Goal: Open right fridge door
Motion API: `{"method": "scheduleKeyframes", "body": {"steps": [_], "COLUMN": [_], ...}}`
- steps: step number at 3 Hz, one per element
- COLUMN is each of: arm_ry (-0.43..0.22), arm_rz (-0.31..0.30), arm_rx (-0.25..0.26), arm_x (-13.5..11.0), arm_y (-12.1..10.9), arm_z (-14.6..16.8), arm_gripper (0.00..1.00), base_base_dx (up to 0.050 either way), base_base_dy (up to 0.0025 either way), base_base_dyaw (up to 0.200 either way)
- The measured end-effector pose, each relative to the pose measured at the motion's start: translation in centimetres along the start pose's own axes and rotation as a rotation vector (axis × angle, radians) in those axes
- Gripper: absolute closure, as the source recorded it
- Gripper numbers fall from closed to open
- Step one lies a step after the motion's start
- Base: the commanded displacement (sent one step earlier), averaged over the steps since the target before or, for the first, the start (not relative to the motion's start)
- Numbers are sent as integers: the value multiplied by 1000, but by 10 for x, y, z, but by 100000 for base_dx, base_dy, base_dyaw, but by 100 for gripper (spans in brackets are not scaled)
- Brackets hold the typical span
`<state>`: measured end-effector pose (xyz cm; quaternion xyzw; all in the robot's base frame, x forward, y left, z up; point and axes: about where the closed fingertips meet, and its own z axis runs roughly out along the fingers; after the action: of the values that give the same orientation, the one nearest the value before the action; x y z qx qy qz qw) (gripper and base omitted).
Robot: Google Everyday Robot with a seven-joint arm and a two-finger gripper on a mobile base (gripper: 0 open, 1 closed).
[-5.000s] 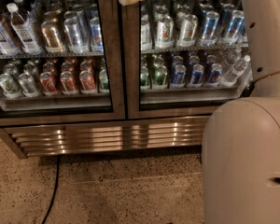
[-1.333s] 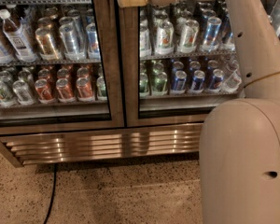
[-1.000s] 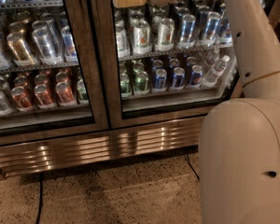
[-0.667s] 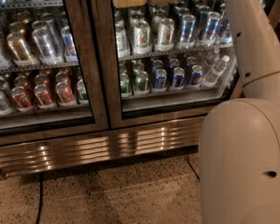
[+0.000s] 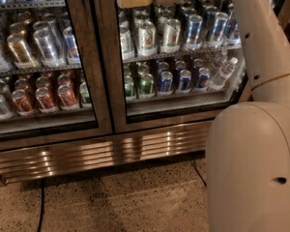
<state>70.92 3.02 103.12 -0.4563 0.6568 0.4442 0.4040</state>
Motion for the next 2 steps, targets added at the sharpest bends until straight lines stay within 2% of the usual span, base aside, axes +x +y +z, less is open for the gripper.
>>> {"method": "scheduleKeyframes", "body": {"steps": [2], "arm_ry": [0], "arm_rz": [0], "arm_rx": [0], "arm_x": [0], "arm_y": [0], "arm_z": [0], "arm_gripper": [11], "base_base_dx": [0], "base_base_dy": [0], "base_base_dyaw": [0]}}
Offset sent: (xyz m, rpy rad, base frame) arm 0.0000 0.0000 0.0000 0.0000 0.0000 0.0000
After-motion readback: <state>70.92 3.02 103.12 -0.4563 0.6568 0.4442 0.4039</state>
